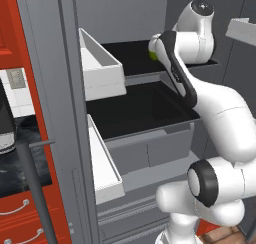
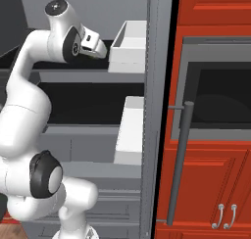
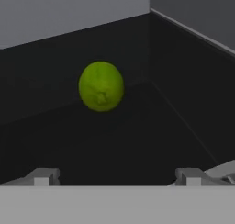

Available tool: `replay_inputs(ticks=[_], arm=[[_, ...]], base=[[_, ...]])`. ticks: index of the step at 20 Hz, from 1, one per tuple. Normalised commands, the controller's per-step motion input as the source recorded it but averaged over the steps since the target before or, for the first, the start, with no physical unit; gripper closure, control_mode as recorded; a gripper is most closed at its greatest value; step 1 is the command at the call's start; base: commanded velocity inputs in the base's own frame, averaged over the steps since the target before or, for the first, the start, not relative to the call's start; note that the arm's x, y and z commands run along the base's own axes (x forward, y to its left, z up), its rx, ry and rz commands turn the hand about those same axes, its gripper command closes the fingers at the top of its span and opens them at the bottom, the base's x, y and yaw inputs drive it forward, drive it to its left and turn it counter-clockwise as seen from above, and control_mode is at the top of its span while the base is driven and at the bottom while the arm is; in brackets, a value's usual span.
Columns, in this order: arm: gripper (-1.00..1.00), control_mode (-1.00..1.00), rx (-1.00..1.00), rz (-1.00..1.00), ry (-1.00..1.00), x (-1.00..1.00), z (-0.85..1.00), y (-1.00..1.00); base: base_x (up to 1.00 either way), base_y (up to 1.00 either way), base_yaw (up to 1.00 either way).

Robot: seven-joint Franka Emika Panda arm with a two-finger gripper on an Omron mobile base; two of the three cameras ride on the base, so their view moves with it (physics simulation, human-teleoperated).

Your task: Take the cheese, fish, and lime from the fridge and place them on the plate on the dining counter to create an appetizer plate.

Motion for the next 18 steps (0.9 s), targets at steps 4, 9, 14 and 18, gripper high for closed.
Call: replay_inputs(ticks=[4, 9, 14, 18], arm=[[-1.0, -1.0, 0.0, 0.0, 0.0, 0.65, -0.12, 0.0], [-1.0, -1.0, 0.0, 0.0, 0.0, 0.57, -0.06, 0.0], [-1.0, -1.0, 0.0, 0.0, 0.0, 0.48, -0.04, 0.01], [-1.0, -1.0, 0.0, 0.0, 0.02, 0.2, -0.06, 0.1]], base=[[0.0, 0.0, 0.0], [0.0, 0.0, 0.0], [0.0, 0.0, 0.0], [0.0, 0.0, 0.0]])
